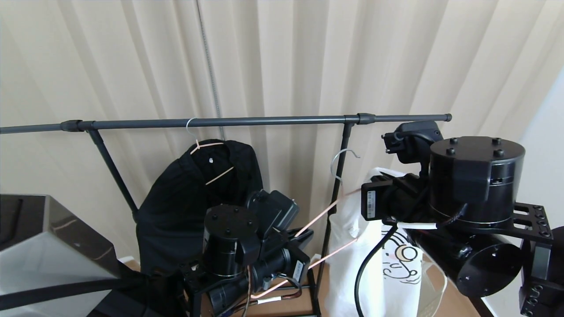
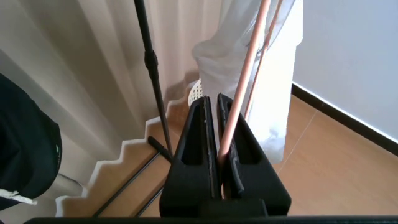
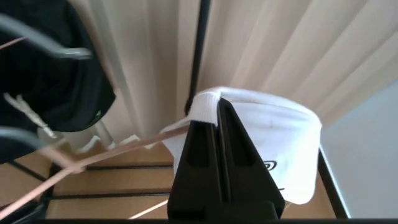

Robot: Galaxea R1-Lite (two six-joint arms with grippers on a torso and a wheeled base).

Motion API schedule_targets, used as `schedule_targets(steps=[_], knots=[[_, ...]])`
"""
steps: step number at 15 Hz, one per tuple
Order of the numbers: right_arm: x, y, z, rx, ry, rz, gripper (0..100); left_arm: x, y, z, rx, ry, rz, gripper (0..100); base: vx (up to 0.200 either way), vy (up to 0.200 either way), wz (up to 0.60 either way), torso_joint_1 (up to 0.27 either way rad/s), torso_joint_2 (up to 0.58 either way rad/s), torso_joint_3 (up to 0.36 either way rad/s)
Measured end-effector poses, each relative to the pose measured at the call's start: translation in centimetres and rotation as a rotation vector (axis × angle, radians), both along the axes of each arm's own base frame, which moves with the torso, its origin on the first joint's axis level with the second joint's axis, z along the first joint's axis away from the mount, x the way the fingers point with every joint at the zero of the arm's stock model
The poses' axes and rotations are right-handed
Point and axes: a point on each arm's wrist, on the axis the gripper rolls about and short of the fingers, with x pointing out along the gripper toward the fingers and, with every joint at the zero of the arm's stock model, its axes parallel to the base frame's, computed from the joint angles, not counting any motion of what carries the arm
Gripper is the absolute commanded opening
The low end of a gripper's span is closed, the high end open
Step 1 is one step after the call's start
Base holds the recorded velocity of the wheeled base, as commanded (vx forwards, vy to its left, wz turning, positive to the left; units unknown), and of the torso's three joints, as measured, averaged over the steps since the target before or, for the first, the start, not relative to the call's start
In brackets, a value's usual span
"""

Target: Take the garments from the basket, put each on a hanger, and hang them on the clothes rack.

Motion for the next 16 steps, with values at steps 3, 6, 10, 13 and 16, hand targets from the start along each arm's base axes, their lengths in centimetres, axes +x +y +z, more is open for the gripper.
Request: schedule_targets(steps=[3,6,10,13,16], knots=[[-1.6,1.6,0.3,0.047,-0.013,0.072,0,-0.2,-0.3,-0.1,0.002,0.002,-0.010,0,0.000,0.000,0.00,0.000,0.00,0.000],[-2.4,2.5,0.9,0.101,-0.052,0.110,0,-0.1,-0.5,-0.1,-0.010,-0.009,-0.011,0,0.000,0.000,0.00,0.000,0.00,0.000],[-2.4,1.6,0.3,0.090,-0.040,0.091,0,-0.1,-0.5,0.0,-0.014,-0.015,-0.011,0,0.000,0.000,0.00,0.000,0.00,0.000],[-2.2,0.3,0.4,0.088,-0.043,0.064,100,-0.3,-0.3,0.4,-0.024,-0.023,-0.010,0,0.000,0.000,0.00,0.000,0.00,0.000],[-2.0,-0.9,0.8,0.095,-0.055,0.031,100,-0.4,-0.1,1.1,-0.040,-0.038,-0.010,0,0.000,0.000,0.00,0.000,0.00,0.000]])
